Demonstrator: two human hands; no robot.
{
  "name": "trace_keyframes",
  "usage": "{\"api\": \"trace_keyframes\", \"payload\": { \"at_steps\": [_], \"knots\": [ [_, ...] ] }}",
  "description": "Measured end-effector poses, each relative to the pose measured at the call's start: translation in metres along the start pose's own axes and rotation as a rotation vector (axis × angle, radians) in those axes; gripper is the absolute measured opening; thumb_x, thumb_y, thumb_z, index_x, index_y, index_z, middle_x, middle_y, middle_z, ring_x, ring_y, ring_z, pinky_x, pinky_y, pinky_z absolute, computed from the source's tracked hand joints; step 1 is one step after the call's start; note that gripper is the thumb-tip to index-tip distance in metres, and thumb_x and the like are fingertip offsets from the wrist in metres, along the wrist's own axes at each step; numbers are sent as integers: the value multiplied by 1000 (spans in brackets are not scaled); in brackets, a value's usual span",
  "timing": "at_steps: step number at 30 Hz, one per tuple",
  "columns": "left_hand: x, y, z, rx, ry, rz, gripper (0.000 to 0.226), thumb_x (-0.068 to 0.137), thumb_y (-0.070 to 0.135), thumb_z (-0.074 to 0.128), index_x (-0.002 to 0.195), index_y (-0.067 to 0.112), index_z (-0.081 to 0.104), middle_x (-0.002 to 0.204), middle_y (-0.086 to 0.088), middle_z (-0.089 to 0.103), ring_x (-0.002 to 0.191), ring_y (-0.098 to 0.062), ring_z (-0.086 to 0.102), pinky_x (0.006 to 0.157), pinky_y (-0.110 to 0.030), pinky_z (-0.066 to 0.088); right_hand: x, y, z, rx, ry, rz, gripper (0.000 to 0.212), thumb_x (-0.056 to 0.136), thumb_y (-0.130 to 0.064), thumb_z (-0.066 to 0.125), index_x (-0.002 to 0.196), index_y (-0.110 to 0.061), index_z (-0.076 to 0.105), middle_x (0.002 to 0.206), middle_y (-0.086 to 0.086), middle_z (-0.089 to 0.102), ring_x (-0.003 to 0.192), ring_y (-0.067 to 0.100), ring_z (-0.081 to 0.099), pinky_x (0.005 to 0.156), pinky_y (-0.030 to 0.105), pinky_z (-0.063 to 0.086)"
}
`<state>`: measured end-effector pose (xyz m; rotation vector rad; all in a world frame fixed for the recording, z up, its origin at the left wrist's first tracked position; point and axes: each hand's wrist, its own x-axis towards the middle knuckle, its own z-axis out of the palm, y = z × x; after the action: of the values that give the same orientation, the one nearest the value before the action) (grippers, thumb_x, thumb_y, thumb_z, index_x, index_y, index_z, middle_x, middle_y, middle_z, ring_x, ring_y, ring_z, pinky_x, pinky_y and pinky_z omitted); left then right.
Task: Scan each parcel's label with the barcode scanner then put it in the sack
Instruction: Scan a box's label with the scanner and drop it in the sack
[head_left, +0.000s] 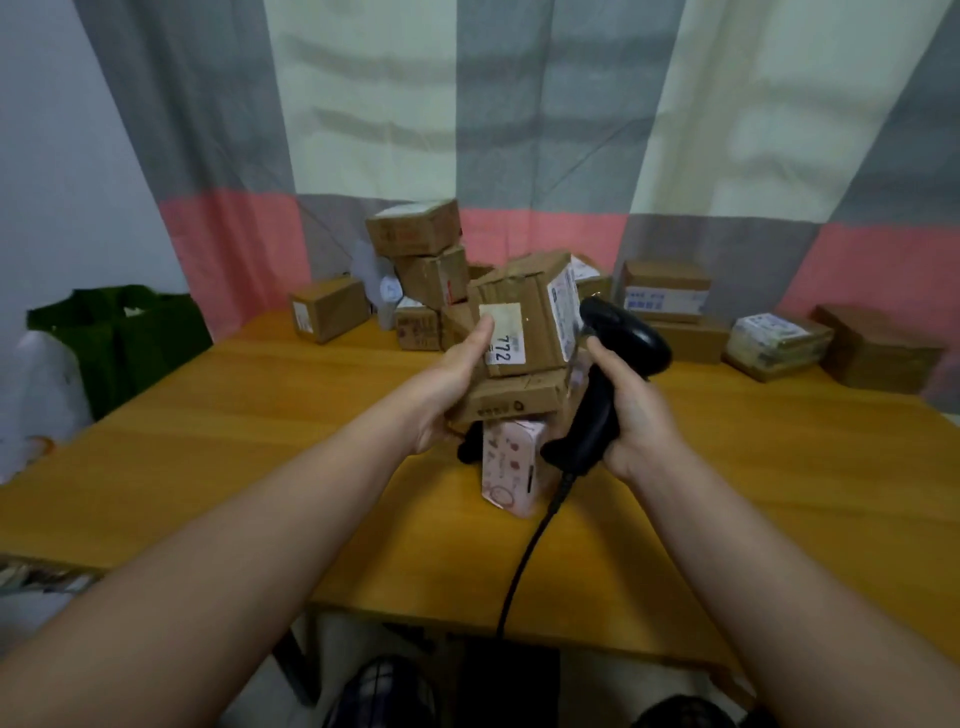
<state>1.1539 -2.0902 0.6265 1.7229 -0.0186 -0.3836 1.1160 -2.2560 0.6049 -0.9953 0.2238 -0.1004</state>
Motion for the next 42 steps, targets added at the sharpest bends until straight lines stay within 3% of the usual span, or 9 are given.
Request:
{"api": "trace_keyframes", "payload": {
  "at_steps": [2,5,8,11,16,21,30,36,42],
  "knots": [
    [-4,-7,4,13,108,62,71,73,84,42,124,35,46,127,4,55,115,-24,52,103,-54,38,-10,1,-9,-47,26,2,59,64,-41,81,116,-15,69,107,13,73,95,32,71,83,45,56],
    [-7,-2,6,79,201,233,97,66,80,58,141,25,31,138,3,48,121,-19,51,107,-44,40,-16,-6,-14,-109,60,-8,42,74,-38,79,108,-15,71,98,10,75,91,29,71,82,44,55],
    [-9,18,6,205,230,429,101,74,65,67,150,21,17,146,1,40,128,-16,44,106,-34,38,-15,-16,-11,-167,33,-57,34,79,-34,77,105,-13,71,95,8,76,85,25,72,73,37,55],
    [1,42,6,404,304,516,101,72,69,66,151,30,16,154,-9,27,138,-25,33,111,-39,30,-13,-24,-3,-217,-28,-57,31,79,-33,76,100,-11,71,90,9,73,81,24,70,81,39,55],
    [18,60,0,585,345,399,81,75,75,56,136,23,44,141,-13,44,128,-29,44,106,-40,38,-10,-24,11,-230,-67,-18,28,82,-29,74,100,-8,69,82,6,75,72,21,72,70,34,54],
    [22,63,-20,386,275,169,60,85,69,49,116,17,41,110,-7,57,99,-30,58,77,-40,50,-17,-22,14,-318,-39,-14,30,83,-30,74,103,-9,65,93,10,74,83,24,71,66,33,53],
    [11,13,-49,193,254,48,26,96,33,53,119,27,43,97,-7,63,86,-24,61,79,-41,53,-26,-11,15,-718,-168,-121,23,87,-37,66,99,-17,67,90,0,73,88,16,68,72,26,48],
    [-5,5,-59,127,130,-11,42,98,51,41,133,28,45,106,-5,59,98,-25,61,80,-47,57,-25,-3,22,-856,-138,-188,24,86,-40,68,98,-19,66,91,1,71,89,15,67,75,28,52],
    [1,-3,-47,141,228,-93,65,87,74,33,126,22,43,107,-9,65,92,-29,65,70,-44,59,-27,3,22,-1042,-59,-234,22,84,-39,69,84,-19,61,88,3,67,87,18,64,81,37,54]
  ]
}}
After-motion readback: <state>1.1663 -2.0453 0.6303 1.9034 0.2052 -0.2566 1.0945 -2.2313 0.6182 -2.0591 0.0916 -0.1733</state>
